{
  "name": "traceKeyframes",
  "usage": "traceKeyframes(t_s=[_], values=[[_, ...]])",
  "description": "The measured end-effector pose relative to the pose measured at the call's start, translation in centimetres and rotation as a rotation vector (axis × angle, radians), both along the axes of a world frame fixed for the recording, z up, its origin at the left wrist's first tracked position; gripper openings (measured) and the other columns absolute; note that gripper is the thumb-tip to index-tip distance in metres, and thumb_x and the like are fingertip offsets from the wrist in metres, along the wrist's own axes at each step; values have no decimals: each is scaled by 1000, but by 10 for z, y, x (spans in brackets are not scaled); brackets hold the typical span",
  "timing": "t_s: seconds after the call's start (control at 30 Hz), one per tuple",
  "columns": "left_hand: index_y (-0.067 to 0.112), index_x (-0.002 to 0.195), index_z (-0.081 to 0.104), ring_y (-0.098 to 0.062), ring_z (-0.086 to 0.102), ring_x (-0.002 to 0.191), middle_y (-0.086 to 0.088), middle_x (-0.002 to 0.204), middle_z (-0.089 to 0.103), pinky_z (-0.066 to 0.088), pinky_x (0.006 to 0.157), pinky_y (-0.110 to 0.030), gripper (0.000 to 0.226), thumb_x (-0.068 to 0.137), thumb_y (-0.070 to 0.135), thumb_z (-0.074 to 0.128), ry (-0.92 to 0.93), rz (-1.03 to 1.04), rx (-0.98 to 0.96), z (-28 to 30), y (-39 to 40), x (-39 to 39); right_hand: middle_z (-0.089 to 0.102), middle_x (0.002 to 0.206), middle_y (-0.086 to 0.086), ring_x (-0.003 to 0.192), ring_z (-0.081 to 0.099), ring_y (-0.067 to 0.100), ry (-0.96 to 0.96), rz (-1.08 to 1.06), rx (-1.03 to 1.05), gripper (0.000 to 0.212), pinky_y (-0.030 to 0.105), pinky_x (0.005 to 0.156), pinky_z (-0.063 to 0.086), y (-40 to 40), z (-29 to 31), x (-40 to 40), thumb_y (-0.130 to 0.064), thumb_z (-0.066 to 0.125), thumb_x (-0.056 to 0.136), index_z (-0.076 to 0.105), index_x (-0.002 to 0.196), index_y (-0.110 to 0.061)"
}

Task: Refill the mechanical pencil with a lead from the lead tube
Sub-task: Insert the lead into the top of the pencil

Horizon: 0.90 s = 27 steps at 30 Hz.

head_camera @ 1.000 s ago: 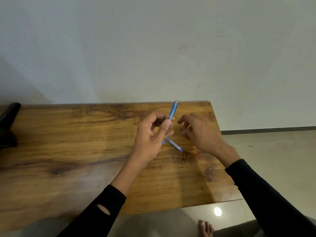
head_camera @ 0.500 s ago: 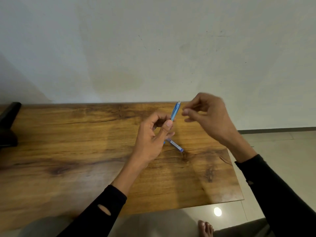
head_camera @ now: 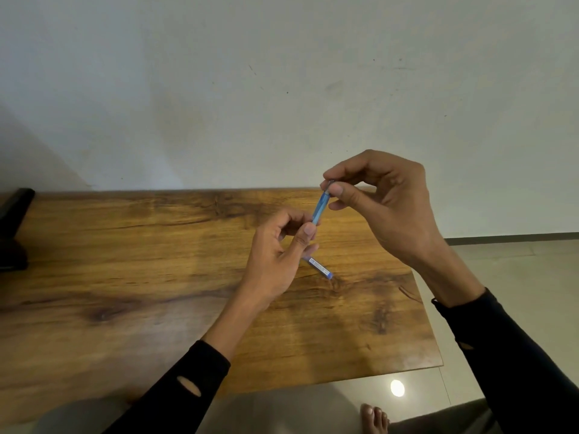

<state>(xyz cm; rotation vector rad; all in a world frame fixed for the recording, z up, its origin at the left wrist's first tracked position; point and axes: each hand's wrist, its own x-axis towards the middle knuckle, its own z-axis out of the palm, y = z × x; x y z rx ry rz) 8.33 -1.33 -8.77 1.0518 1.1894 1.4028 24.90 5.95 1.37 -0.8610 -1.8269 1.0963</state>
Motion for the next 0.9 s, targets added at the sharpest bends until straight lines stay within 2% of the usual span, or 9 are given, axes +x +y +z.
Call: traceKeyframes(t_s=[0.13, 0.23, 0.37, 0.43, 0.6, 0.67, 0.77, 0.83, 0.9], values=[[11, 109, 70, -15, 70, 99, -2, 102, 71, 69, 84, -44, 12, 104, 22, 67, -22, -2, -10, 0, -1, 0, 79, 99, 10, 97, 78, 29, -43, -1, 10, 9, 40, 73, 68, 2, -3, 1, -2, 75, 98, 77, 105, -7], [17, 106, 70, -17, 70, 100, -6, 104, 70, 69, 83, -45, 5, 105, 21, 67, -13, 4, -4, 0, 0, 0, 79, 98, 9, 97, 78, 28, -63, -9, 9, 9, 41, 75, 69, 1, -6, 1, -1, 76, 97, 78, 103, -8], [26, 100, 70, -34, 71, 112, -8, 103, 69, 69, 82, -50, 7, 105, 22, 67, 22, 6, 9, 0, -1, 0, 79, 98, 2, 91, 78, 26, -129, 2, 32, 10, 41, 78, 68, 3, -4, 6, -3, 76, 98, 79, 104, -10], [28, 99, 70, -36, 70, 113, -7, 102, 69, 70, 80, -50, 9, 105, 22, 67, 40, 11, 18, 0, -1, 0, 79, 98, -1, 89, 79, 23, -163, 2, 54, 9, 39, 79, 67, 4, -4, 7, -4, 76, 98, 79, 104, -10], [21, 103, 70, -18, 70, 95, -7, 100, 68, 70, 71, -40, 4, 105, 22, 68, 129, 32, 50, -4, 0, -2, 77, 94, 10, 89, 78, 26, -132, -39, -11, 6, 41, 75, 69, 5, -7, 6, 0, 79, 95, 77, 101, 1], [20, 103, 70, -13, 69, 94, -3, 100, 68, 69, 70, -38, 3, 105, 21, 69, 142, 36, 53, -5, 0, -2, 77, 92, 14, 88, 78, 29, -134, -19, -60, 8, 42, 75, 69, 7, -6, 7, 1, 80, 93, 77, 100, 3], [28, 101, 70, -13, 69, 94, -2, 100, 68, 70, 71, -40, 8, 104, 21, 70, 141, 32, 56, -3, 0, -1, 77, 94, 19, 94, 77, 37, -78, 29, -155, 7, 45, 78, 69, 8, -3, 9, 0, 80, 92, 78, 99, 1], [31, 99, 70, -16, 70, 96, 1, 98, 69, 70, 71, -42, 10, 104, 22, 70, 102, 12, 61, 0, 0, -2, 78, 99, 20, 97, 78, 36, -34, 59, -238, 4, 48, 83, 68, 8, -5, 8, -9, 77, 97, 78, 99, -5], [25, 101, 71, -18, 71, 96, -3, 97, 69, 70, 72, -45, 4, 104, 23, 70, 40, -1, 54, 2, 0, -2, 79, 102, 19, 99, 78, 32, -68, 83, -265, 17, 50, 90, 66, 5, -12, 3, -19, 68, 104, 76, 102, -4]])
